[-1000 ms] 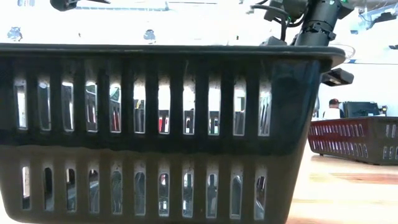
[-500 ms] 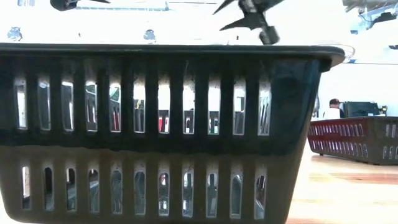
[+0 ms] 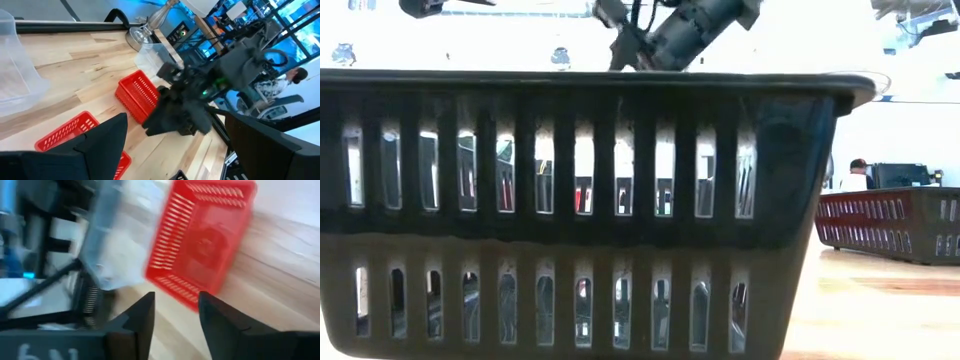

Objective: Stack baskets by color
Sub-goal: Stack the left red bin on top of the red bin

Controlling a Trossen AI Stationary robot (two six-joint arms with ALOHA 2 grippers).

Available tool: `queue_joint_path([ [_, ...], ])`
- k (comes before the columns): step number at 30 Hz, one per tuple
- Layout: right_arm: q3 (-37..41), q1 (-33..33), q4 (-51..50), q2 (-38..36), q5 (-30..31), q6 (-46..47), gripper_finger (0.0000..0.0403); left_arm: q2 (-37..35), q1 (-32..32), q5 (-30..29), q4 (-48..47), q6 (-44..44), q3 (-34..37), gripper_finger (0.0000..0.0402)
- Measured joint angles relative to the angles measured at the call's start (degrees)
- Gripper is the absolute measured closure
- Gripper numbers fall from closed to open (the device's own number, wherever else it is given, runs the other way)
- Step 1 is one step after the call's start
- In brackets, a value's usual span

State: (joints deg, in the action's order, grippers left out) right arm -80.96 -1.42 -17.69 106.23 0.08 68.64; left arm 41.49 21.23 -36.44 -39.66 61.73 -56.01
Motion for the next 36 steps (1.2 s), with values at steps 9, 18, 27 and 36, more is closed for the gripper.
queue_joint_path([
  [9,-5.47,0.88,-2.96,9.92,-0.51,-0.44,0.0153,-0.03,0.00,-0.28,0.35,0.04,0.00,0.0079],
  [18,-5.98,1.62,-3.44,12.51,0.17,0.00,0.0168,0.01,0.00,-0.34,0.21,0.07,0.00,0.0079],
  [27,-5.91,1.84,-0.10,15.11,-0.04,0.33,0.0201,-0.06,0.00,-0.42,0.13,0.11,0.01,0.0079],
  [36,-5.98,1.96,-0.48,15.00,-0.31,0.71,0.0312,-0.02,0.00,-1.12,0.06,-0.07,0.00,0.0079],
])
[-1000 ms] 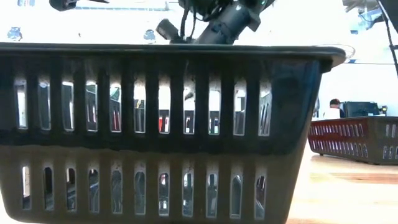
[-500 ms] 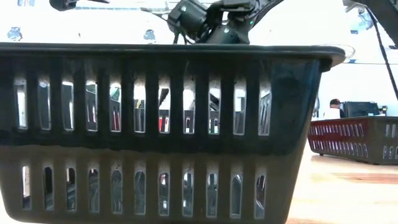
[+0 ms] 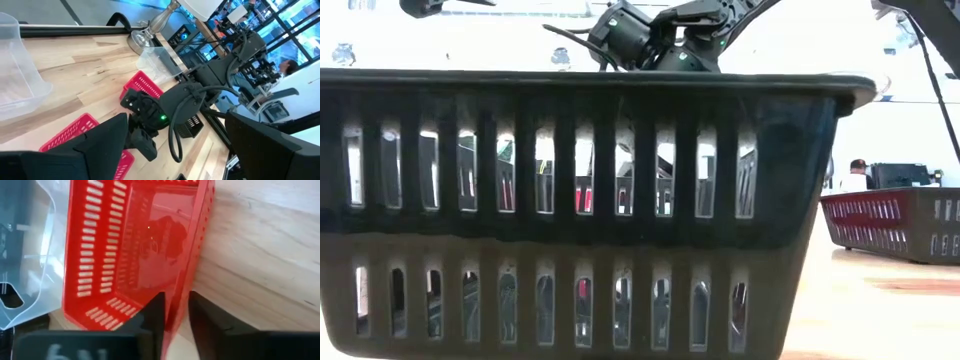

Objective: Stack baskets by color
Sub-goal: Stack the left red bin on top of the red bin

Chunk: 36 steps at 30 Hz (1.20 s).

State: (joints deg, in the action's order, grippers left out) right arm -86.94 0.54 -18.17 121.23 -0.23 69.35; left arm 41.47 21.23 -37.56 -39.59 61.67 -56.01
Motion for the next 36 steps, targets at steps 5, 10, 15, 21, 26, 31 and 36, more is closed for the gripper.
queue_joint_path([
  [5,0.00,-0.01,0.63,0.00,-0.11,-0.08,0.0384,0.00,0.00,0.01,0.00,-0.11,0.00,0.0079],
  [10,0.02,0.42,1.38,-1.45,-1.32,0.51,0.0383,-0.02,0.00,0.02,0.02,-0.13,0.00,0.0079],
  [15,0.09,1.30,1.23,-5.73,-1.46,0.41,0.0395,0.01,0.00,-0.08,0.02,-0.11,0.00,0.0079],
  [21,0.04,2.84,-2.51,-14.81,-1.42,-3.13,0.0393,0.01,0.00,-0.27,0.08,0.11,0.00,0.0079],
  [26,-0.02,3.42,-11.65,-24.88,-0.34,-8.96,0.0397,-0.02,0.00,-0.33,0.15,0.17,0.00,0.0079],
  [31,-0.02,2.73,-27.66,-34.04,4.10,-12.52,0.0394,0.01,0.00,-0.45,0.13,0.33,0.00,0.0079],
  [36,-0.02,1.79,-46.08,-40.31,9.42,-12.07,0.0394,-0.02,0.00,-0.81,0.11,0.31,0.00,0.0079],
])
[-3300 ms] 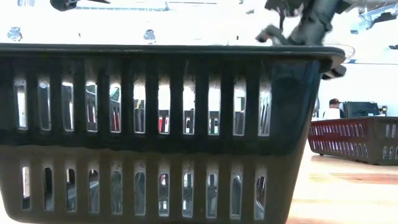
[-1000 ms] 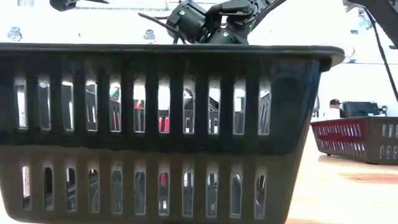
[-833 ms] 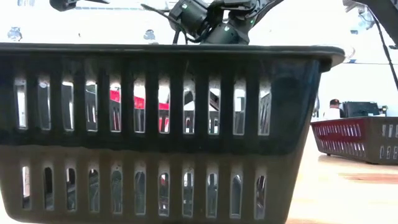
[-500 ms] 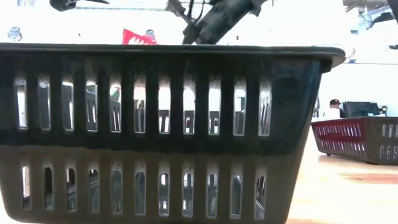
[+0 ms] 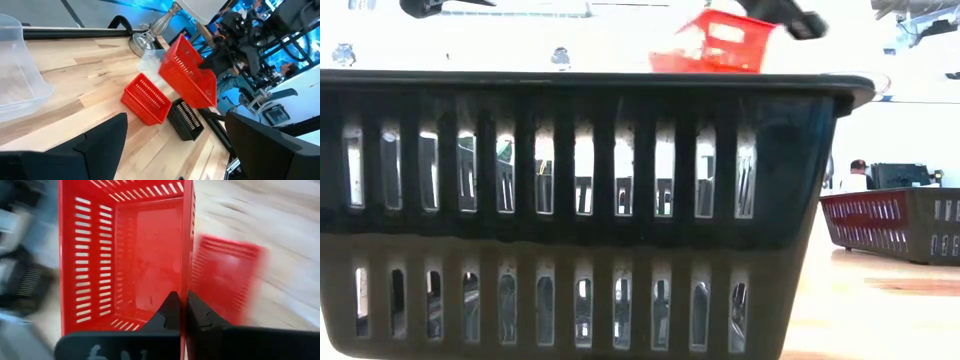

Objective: Stack baskets by color
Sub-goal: Stack the left red bin on top of the red bin

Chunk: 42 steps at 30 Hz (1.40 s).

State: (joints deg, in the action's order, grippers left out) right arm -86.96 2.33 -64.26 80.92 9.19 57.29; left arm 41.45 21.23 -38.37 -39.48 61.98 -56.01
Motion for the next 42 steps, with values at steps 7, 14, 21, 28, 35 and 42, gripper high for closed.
queue_joint_path([
  [7,1.51,0.36,-7.47,-2.65,2.82,-1.12,0.0395,0.02,0.00,-0.04,-0.02,0.00,0.00,0.0079],
  [14,12.01,1.59,-1.66,-4.60,0.45,-0.30,0.0392,0.02,0.00,-0.02,-0.02,0.00,0.00,0.0079],
  [21,23.85,2.38,13.51,-7.26,-2.45,-0.15,0.0393,0.02,0.00,-0.02,-0.04,0.24,0.00,0.0079],
  [28,31.52,6.38,22.36,-7.91,-6.10,-0.89,0.0393,0.02,0.00,0.15,-0.04,1.35,0.00,0.0079],
  [35,35.30,8.74,27.12,-7.88,-8.10,-0.53,0.0390,0.02,0.00,0.17,-0.07,1.77,0.00,0.0079],
  [42,38.77,8.70,30.14,-7.86,-8.30,2.44,0.0384,0.01,0.00,0.13,-0.07,1.90,0.00,0.0079],
])
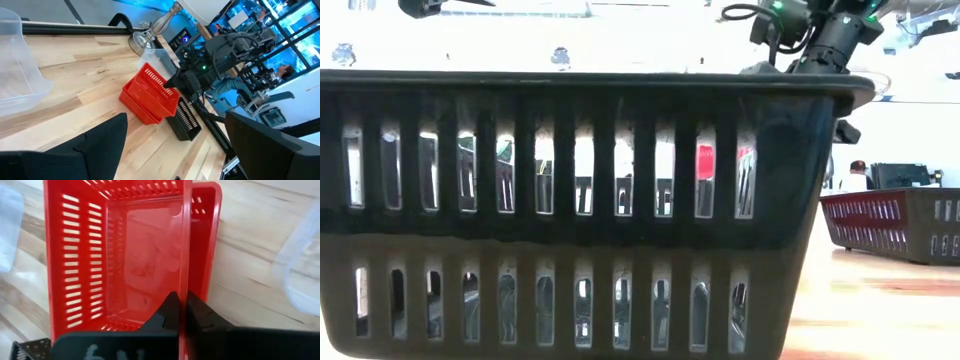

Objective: Stack baskets by color
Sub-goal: Stack the left red bin on top of the red bin

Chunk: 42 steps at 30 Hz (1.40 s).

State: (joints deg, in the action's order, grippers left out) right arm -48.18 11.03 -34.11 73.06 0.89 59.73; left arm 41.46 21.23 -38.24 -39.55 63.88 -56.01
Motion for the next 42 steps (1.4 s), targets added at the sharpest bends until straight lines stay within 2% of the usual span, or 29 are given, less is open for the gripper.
queue_joint_path([
  [12,0.31,0.37,0.13,0.00,0.32,1.36,0.0333,0.02,0.00,-0.04,0.00,-0.21,0.00,0.0079],
  [29,-0.34,-0.02,-5.38,0.00,-0.72,3.42,0.0333,0.00,0.00,-0.11,0.00,-0.13,0.00,0.0079],
  [36,-6.16,-3.83,5.12,0.86,0.09,0.53,0.0333,0.02,0.00,-0.11,0.00,-0.07,0.00,0.0079],
  [42,-6.36,-5.05,6.44,5.23,0.73,0.67,0.0328,0.01,0.00,-0.13,-0.02,-0.11,0.00,0.0079],
])
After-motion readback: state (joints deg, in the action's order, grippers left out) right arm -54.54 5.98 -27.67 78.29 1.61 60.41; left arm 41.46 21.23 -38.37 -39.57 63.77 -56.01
